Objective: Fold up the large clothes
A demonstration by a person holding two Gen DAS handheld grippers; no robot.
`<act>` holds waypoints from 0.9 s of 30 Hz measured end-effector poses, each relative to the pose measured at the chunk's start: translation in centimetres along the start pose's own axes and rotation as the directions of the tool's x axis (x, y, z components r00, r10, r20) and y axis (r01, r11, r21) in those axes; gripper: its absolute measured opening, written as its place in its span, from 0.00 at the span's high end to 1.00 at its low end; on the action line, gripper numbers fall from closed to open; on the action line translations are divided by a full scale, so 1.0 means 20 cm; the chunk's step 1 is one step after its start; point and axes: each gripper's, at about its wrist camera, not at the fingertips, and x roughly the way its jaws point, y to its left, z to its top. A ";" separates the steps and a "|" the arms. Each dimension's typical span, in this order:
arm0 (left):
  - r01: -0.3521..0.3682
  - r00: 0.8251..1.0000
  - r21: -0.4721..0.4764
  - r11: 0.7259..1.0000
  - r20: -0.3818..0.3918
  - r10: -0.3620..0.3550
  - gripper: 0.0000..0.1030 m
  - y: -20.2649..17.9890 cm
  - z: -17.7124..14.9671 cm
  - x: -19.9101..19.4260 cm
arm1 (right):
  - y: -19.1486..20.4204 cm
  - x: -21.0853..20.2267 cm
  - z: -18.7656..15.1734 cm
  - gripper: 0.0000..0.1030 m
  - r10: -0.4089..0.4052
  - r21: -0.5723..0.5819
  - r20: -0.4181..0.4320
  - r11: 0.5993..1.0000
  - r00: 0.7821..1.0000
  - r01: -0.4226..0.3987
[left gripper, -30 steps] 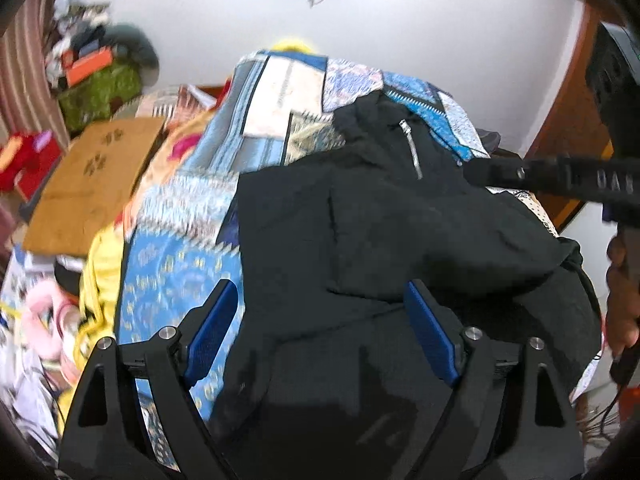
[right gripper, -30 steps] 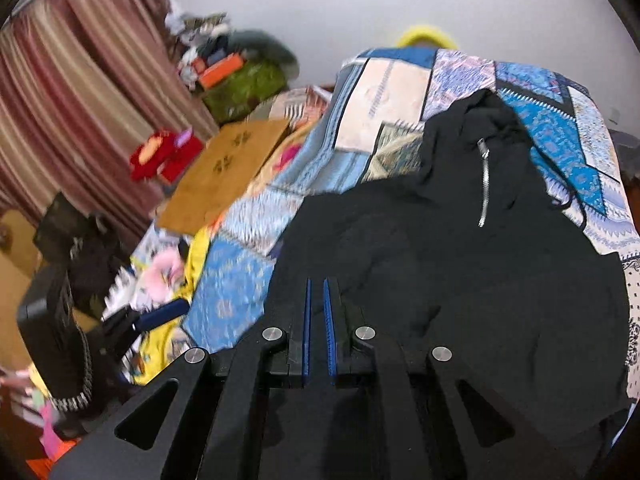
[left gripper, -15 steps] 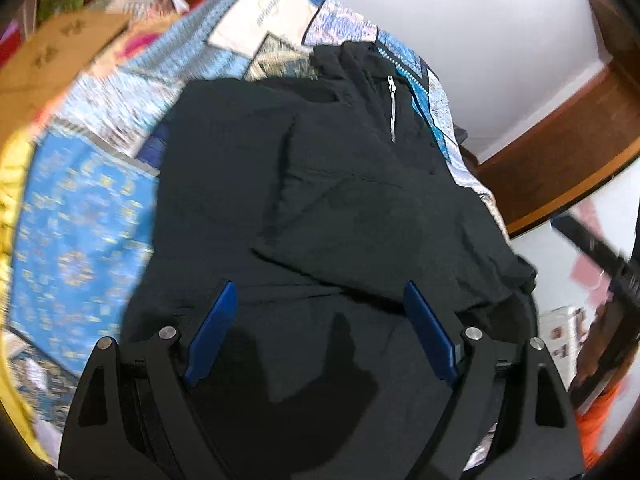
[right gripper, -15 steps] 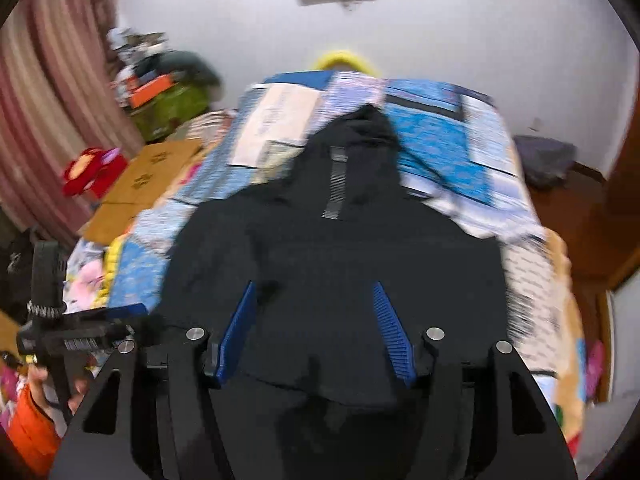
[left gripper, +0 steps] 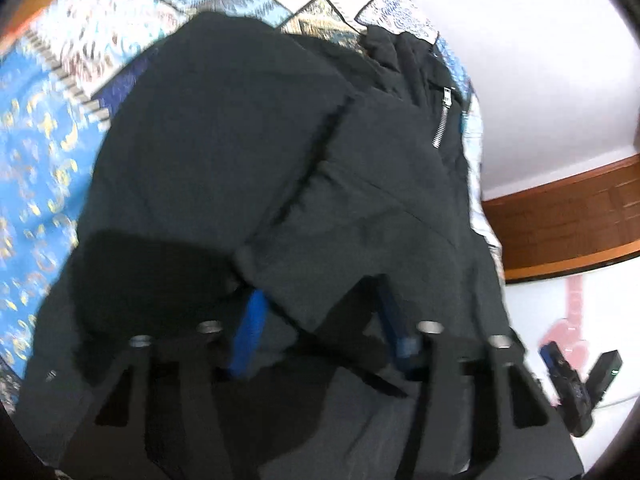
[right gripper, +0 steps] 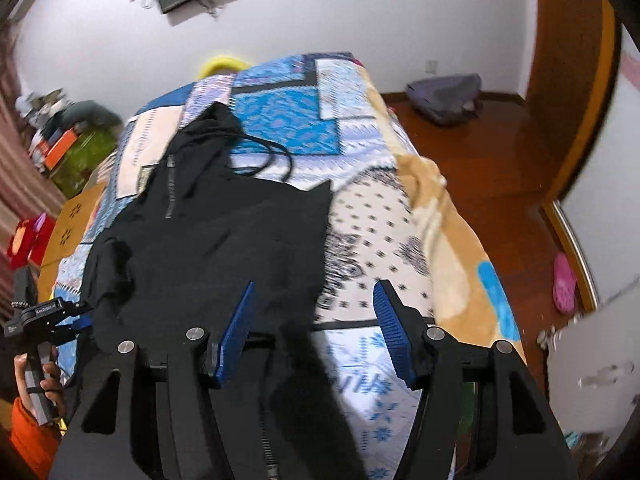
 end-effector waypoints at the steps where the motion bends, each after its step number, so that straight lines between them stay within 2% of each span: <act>1: -0.024 1.000 0.018 1.000 0.011 0.024 0.73 -0.02 0.02 0.00 | -0.02 0.01 0.00 0.45 0.003 0.012 -0.007 1.000 1.000 -0.002; 5: -0.081 0.995 0.112 0.990 0.060 0.075 0.90 -0.14 0.07 -0.03 | -0.04 0.04 0.02 0.45 0.005 0.014 -0.016 1.000 1.000 -0.004; 7: -0.110 0.988 0.179 0.978 0.125 0.089 0.92 -0.23 0.10 -0.12 | -0.03 0.05 0.03 0.45 0.002 0.004 -0.017 1.000 1.000 -0.002; 9: -0.141 0.974 0.266 0.954 0.211 0.085 0.94 -0.35 0.13 -0.24 | -0.02 0.06 0.04 0.45 0.008 -0.004 -0.020 1.000 1.000 -0.008; 11: -0.188 0.950 0.338 0.922 0.301 0.083 0.94 -0.45 0.13 -0.36 | 0.00 0.08 0.05 0.45 0.010 -0.018 -0.024 1.000 1.000 -0.010; 13: -0.266 0.909 0.414 0.870 0.409 0.083 0.94 -0.54 0.11 -0.50 | 0.04 0.09 0.05 0.45 0.009 -0.041 -0.031 0.999 0.999 -0.011; 14: -0.292 0.895 0.434 0.852 0.438 0.083 0.94 -0.56 0.10 -0.54 | 0.05 0.11 0.04 0.45 0.011 -0.050 -0.036 0.999 0.999 -0.013; 15: -0.336 0.873 0.459 0.822 0.480 0.088 0.94 -0.59 0.08 -0.59 | 0.07 0.12 0.04 0.45 0.013 -0.062 -0.047 0.998 0.999 -0.016; 18: -0.448 0.820 0.499 0.742 0.560 0.119 0.94 -0.61 0.02 -0.62 | 0.14 0.19 -0.01 0.45 0.010 -0.103 -0.094 0.994 0.996 -0.020; 19: -0.481 0.808 0.505 0.717 0.573 0.138 0.94 -0.59 -0.01 -0.61 | 0.16 0.21 -0.03 0.45 0.002 -0.120 -0.107 0.993 0.994 -0.015; 21: -0.508 0.806 0.511 0.694 0.566 0.173 0.94 -0.52 -0.04 -0.57 | 0.19 0.24 -0.07 0.45 -0.014 -0.148 -0.124 0.989 0.992 -0.004; 23: -0.512 0.817 0.505 0.695 0.536 0.213 0.94 -0.44 -0.06 -0.51 | 0.21 0.26 -0.11 0.45 -0.025 -0.163 -0.138 0.987 0.990 0.002; 25: -0.495 0.837 0.488 0.719 0.489 0.245 0.93 -0.33 -0.07 -0.46 | 0.21 0.28 -0.13 0.45 -0.018 -0.155 -0.151 0.988 0.988 -0.005; 27: -0.463 0.865 0.471 0.751 0.423 0.269 0.93 -0.21 -0.09 -0.40 | 0.20 0.28 -0.15 0.45 -0.006 -0.140 -0.162 0.990 0.987 -0.017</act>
